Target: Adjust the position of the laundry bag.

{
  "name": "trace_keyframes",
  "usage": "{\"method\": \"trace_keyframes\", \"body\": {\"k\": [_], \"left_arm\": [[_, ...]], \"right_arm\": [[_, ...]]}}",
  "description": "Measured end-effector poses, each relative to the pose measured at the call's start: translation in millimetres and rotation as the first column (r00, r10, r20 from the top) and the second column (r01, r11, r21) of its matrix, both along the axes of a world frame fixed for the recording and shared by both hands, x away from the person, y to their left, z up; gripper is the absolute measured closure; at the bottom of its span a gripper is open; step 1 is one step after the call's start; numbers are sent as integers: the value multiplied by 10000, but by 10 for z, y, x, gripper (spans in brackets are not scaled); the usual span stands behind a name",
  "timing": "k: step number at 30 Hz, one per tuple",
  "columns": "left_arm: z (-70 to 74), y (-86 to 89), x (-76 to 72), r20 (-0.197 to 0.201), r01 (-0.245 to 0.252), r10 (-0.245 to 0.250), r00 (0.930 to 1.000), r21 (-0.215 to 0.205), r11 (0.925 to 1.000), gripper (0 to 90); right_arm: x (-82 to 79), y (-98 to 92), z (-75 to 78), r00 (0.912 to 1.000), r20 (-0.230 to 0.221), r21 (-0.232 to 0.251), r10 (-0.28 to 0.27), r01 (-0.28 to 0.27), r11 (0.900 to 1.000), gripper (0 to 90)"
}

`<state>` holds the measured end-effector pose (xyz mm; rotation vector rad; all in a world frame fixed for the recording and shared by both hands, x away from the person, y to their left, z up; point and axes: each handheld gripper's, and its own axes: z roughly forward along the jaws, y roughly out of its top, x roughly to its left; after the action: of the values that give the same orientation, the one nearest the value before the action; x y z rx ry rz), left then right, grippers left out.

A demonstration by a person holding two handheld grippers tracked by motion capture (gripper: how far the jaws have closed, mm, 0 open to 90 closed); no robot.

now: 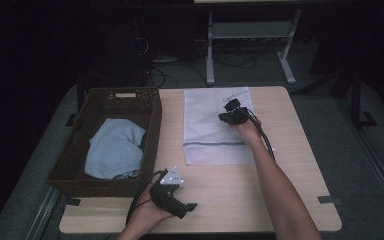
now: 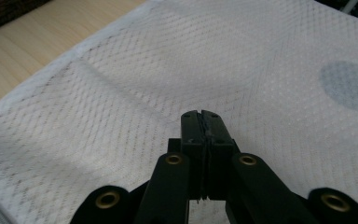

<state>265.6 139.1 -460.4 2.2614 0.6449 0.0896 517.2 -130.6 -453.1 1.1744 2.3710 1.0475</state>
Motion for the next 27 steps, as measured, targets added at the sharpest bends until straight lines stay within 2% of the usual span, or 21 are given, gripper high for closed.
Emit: {"method": "trace_keyframes", "body": {"k": [6,10,14,27], "left_arm": [[-1,-7,-7,-3,41,-41,10000,-1,10000,15],[-4,0,-3,-9,0,0,10000,-9,10000,15],[0,8,2,1,-23,23,10000,-24,10000,15],[7,17,1,13,-33,33,10000,-24,10000,15]], "right_arm": [[33,37,-89,10000,-86,-329,-51,48,9994,881],[41,47,-124,9997,-213,-272,-69,63,9996,893],[36,68,-170,9993,-359,-612,61,-83,9981,895],[-22,33,-157,9985,-524,-676,-126,91,9977,896]]}}
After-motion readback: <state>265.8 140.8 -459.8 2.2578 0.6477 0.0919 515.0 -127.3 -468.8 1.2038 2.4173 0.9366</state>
